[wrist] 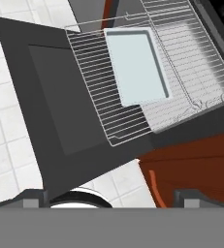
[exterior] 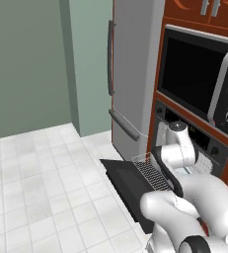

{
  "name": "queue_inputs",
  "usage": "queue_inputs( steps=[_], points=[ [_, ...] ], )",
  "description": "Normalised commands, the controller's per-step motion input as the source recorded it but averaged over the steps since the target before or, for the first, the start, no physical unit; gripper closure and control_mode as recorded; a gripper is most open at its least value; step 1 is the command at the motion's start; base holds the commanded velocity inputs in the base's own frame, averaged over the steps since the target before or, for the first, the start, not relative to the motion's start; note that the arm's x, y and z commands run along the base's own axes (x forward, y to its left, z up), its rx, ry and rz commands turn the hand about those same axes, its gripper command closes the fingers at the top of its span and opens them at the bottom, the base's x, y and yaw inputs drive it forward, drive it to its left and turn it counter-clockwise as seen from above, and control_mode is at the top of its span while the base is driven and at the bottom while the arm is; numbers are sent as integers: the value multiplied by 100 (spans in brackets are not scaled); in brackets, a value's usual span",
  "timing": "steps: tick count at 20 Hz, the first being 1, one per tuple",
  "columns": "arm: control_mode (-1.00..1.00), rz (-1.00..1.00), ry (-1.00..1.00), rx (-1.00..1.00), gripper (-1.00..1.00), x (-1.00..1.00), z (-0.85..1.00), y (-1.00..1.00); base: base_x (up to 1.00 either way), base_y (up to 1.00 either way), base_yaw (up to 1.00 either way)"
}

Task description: Take the baked cake out of the oven and place it on the plate for cooling. Then close the oven door.

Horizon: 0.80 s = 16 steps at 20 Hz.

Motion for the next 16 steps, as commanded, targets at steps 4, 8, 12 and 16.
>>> queue_inputs(
  steps=[4,8,12,16],
  points=[
    [-100,0,0,0,-100,10,-41,0,0,0,0],
    [-100,0,0,0,-100,8,-44,0,0,0,0],
    [-100,0,0,0,-100,6,-44,0,0,0,0],
    [-100,0,0,0,-100,0,-46,0,0,0,0]
  ],
)
